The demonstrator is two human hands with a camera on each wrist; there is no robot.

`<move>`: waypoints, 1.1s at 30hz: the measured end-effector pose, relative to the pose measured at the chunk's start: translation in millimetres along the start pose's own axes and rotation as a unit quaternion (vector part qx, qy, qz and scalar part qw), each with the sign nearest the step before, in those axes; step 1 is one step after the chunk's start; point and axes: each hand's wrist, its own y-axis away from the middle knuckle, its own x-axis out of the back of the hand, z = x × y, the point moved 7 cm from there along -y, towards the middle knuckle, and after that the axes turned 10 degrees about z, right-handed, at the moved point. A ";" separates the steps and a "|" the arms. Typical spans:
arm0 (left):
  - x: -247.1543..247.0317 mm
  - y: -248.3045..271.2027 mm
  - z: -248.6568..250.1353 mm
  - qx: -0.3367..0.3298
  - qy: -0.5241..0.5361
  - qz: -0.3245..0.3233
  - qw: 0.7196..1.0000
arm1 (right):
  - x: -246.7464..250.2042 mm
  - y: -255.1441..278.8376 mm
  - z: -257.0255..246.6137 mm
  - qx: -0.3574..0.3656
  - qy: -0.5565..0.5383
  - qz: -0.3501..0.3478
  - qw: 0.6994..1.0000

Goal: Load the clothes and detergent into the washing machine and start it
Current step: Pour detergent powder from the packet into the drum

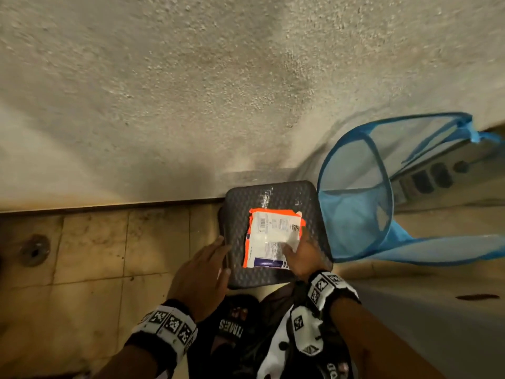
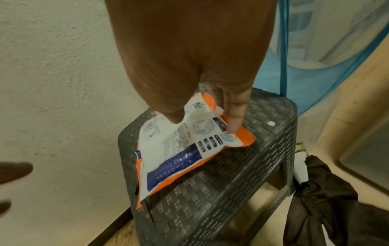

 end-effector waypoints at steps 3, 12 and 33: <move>-16.3 8.5 -8.2 0.007 0.005 -0.022 1.000 | -1.7 -16.7 10.6 -0.064 -0.015 0.041 0.997; -13.0 2.8 -8.8 0.020 0.034 -0.006 0.999 | -19.3 -36.2 39.8 -0.197 -0.187 0.021 0.962; 110.8 20.9 95.7 -0.117 0.084 0.037 0.989 | 181.6 149.9 -5.7 0.015 -0.312 0.243 0.918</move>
